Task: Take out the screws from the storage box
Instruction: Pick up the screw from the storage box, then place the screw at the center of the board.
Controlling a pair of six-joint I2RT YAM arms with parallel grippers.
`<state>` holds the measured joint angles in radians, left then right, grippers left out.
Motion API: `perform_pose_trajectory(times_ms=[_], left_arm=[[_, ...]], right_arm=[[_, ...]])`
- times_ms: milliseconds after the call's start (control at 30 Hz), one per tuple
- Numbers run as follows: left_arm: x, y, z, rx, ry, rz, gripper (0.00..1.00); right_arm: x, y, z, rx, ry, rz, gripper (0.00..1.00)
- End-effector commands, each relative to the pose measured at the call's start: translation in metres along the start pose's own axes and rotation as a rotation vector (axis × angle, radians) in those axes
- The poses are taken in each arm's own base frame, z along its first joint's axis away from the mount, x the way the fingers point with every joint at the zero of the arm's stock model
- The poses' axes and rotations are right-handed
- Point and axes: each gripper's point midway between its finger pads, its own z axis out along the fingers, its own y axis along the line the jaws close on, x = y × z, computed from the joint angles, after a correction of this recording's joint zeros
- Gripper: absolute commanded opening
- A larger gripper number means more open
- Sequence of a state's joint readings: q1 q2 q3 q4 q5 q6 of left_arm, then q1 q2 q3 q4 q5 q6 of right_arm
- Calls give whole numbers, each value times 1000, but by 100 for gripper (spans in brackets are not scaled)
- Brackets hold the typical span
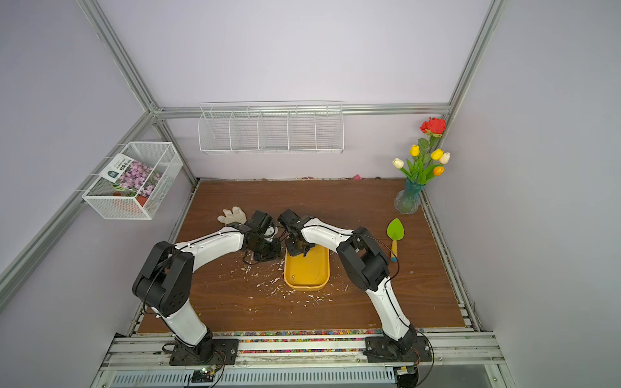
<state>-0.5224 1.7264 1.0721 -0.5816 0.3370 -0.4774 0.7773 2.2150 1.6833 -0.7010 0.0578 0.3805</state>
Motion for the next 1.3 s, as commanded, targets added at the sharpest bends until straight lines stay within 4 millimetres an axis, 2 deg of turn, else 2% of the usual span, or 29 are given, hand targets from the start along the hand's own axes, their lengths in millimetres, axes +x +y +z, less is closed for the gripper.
perform_pose_trajectory(times_ms=[0,133,267,500,667,800,933,1067,1167,1267], left_arm=[[-4,2,-10,4,-37,-3,14],[-6,3,-14,4,-46,-6,14],[-9,2,-17,4,-52,-2,14],[-18,-7,-27,15,-76,9,14],[-30,-19,-44,37,-119,31,14],[-41,-34,-61,66,-166,60,14],[-50,-56,-74,88,-204,122,14],[-52,-79,-73,69,-199,219,14],[-49,-88,-61,56,-167,262,14],[-44,-93,-42,48,-143,282,14]], right_arm=[[81,-26,56,82,282,-2,2],[75,-25,48,69,250,0,0],[55,-20,27,36,182,9,0],[21,-25,-30,-24,38,60,0],[18,-33,-60,-43,-15,82,0],[16,-42,-97,-51,-86,99,0],[24,-60,-130,-36,-124,126,0],[46,-87,-149,-22,-135,182,0],[72,-113,-149,36,-113,234,0],[101,-131,-137,66,-68,269,0]])
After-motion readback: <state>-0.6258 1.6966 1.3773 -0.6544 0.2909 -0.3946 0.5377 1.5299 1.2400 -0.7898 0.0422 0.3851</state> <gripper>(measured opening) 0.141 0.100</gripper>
